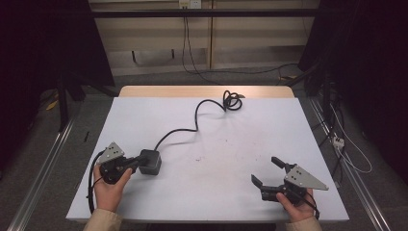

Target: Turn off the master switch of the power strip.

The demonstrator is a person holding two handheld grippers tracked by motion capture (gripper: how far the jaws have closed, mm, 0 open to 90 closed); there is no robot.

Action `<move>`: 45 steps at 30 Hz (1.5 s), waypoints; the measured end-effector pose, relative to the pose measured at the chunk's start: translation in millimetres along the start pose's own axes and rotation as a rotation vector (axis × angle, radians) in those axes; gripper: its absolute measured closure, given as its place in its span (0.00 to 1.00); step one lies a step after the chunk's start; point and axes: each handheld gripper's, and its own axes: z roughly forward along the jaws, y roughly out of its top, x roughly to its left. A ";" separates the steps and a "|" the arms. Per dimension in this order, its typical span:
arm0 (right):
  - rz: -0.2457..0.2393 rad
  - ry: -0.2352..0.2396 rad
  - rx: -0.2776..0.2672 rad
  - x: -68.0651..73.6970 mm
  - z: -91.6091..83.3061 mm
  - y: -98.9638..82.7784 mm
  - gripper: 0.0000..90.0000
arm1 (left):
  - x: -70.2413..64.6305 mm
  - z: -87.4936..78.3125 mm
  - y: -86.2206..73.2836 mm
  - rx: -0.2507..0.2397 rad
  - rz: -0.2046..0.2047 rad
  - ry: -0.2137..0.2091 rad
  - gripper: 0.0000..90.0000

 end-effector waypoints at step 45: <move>0.000 0.000 -0.002 -0.1 -1.6 0.7 0.06 | -4.5 2.1 -0.1 0.010 0.018 0.029 1.00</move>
